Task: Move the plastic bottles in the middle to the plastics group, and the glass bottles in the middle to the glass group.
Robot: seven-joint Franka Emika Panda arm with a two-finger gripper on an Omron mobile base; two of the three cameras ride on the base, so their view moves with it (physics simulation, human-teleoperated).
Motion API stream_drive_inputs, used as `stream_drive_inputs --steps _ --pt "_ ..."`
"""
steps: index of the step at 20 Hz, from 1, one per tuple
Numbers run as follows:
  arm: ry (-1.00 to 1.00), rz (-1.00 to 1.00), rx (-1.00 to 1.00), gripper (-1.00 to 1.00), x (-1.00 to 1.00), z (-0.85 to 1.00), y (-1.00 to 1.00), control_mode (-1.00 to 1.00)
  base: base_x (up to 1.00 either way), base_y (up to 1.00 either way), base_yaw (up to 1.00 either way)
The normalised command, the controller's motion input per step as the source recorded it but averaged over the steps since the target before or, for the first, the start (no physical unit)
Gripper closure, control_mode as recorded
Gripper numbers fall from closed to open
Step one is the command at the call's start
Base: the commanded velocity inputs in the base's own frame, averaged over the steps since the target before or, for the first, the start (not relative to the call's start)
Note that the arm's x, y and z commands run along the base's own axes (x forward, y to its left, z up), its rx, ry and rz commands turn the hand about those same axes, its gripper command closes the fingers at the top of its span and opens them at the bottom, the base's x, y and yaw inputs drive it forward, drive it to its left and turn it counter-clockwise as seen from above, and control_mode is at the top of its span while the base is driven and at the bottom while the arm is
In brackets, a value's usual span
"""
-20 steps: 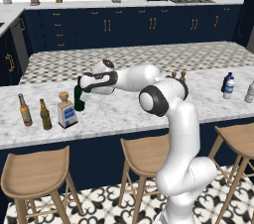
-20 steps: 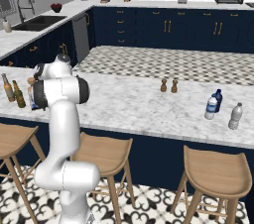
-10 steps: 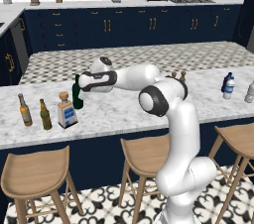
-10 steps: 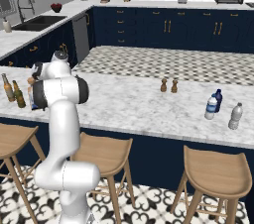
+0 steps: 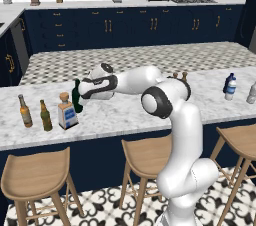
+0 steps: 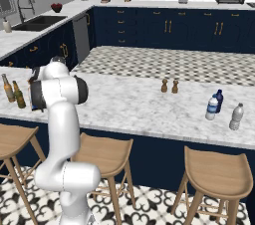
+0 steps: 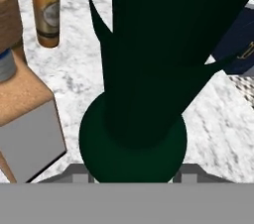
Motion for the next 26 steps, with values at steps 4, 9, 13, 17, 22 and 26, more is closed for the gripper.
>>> stream_drive_inputs --steps 4,9,13,17,22,26 --pt "0.12 0.00 0.00 1.00 0.00 0.00 0.01 -1.00 0.00 0.00 0.00" --pt "0.17 0.00 0.00 1.00 0.03 -0.08 0.00 -1.00 0.00 0.00 0.00" --pt "0.03 0.00 0.00 1.00 0.00 -0.35 0.00 -1.00 0.00 0.00 0.00" --pt "0.00 0.00 0.00 1.00 -0.01 -0.13 0.00 -1.00 0.00 0.00 0.00" --pt "0.00 0.00 0.00 -1.00 0.00 0.00 0.00 -1.00 0.00 0.00 0.00" --pt "0.00 0.00 0.00 -1.00 0.00 0.00 0.00 -1.00 0.00 0.00 0.00"
